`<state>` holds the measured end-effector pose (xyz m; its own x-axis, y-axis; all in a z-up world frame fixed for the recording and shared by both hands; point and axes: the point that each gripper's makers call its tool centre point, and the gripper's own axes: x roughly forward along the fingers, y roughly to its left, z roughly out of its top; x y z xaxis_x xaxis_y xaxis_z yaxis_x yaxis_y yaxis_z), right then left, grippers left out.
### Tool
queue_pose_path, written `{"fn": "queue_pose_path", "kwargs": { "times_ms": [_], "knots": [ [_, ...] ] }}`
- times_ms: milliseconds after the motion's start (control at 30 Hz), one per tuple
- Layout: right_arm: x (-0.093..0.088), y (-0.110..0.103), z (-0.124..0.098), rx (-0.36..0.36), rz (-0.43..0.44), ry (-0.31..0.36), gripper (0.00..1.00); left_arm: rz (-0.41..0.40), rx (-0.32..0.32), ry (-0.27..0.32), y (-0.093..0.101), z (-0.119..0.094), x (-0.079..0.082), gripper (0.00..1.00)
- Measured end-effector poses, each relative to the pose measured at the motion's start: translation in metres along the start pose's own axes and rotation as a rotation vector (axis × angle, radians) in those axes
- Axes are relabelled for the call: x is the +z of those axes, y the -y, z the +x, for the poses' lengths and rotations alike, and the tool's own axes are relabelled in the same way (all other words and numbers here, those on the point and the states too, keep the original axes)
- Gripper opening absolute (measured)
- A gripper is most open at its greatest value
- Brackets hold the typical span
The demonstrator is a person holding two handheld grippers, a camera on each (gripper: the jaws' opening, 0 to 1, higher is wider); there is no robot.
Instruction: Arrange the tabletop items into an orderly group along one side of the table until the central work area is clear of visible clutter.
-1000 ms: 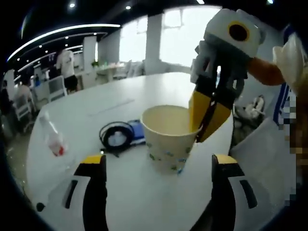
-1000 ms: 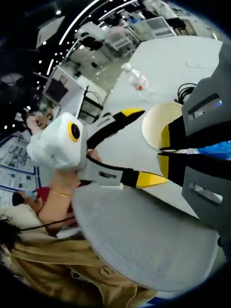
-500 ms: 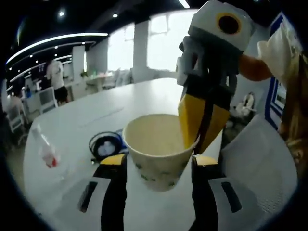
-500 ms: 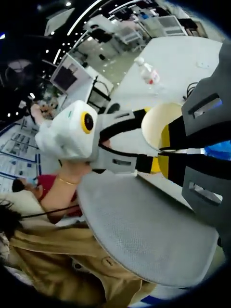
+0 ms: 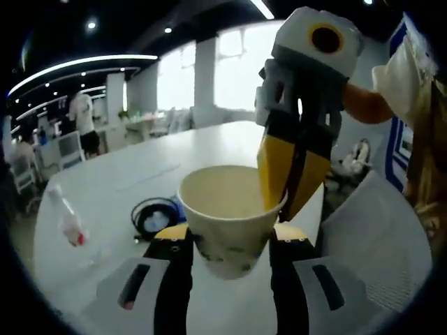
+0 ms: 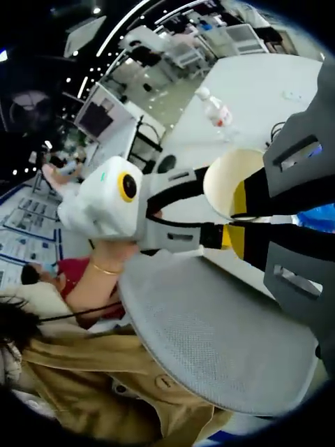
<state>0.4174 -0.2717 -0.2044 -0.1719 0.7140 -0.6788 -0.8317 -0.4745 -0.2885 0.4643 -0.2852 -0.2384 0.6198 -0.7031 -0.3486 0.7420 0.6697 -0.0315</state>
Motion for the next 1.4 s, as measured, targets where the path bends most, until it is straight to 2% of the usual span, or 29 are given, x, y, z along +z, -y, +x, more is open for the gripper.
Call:
{"fn": "queue_pose_path", "kwargs": {
  "times_ms": [67,167,300,433,600,800,933,1067,1300,1400],
  "knots": [
    [0.0,0.002,-0.001,-0.01,0.01,0.006,0.02,-0.005,0.006,0.009,-0.001,0.0,0.001,0.4],
    [0.006,0.006,-0.004,-0.028,0.067,0.05,0.03,-0.019,0.013,0.029,-0.002,0.0,0.004,0.4],
    [0.012,0.022,-0.011,-0.107,0.151,0.112,0.07,-0.033,0.042,0.045,-0.009,-0.002,0.006,0.4],
    [0.014,0.037,-0.02,-0.179,0.258,0.172,0.27,-0.039,0.062,0.041,-0.014,-0.003,0.005,0.4],
    [0.006,0.046,-0.028,-0.251,0.345,0.182,0.59,-0.057,0.083,0.05,-0.021,-0.005,0.006,0.4],
    [-0.006,0.051,-0.035,-0.306,0.436,0.195,0.78,-0.078,0.102,0.05,-0.027,-0.006,0.005,0.4],
    [-0.014,0.051,-0.037,-0.329,0.471,0.188,0.85,-0.082,0.108,0.052,-0.03,-0.006,0.005,0.4],
    [-0.024,0.047,-0.039,-0.349,0.526,0.165,0.88,-0.086,0.111,0.044,-0.032,-0.006,0.003,0.4],
    [-0.039,0.045,-0.045,-0.411,0.618,0.184,0.99,-0.095,0.119,0.04,-0.034,-0.007,0.001,0.4],
    [-0.045,0.044,-0.048,-0.442,0.644,0.19,0.99,-0.099,0.122,0.046,-0.036,-0.007,0.002,0.4]
  ]
}}
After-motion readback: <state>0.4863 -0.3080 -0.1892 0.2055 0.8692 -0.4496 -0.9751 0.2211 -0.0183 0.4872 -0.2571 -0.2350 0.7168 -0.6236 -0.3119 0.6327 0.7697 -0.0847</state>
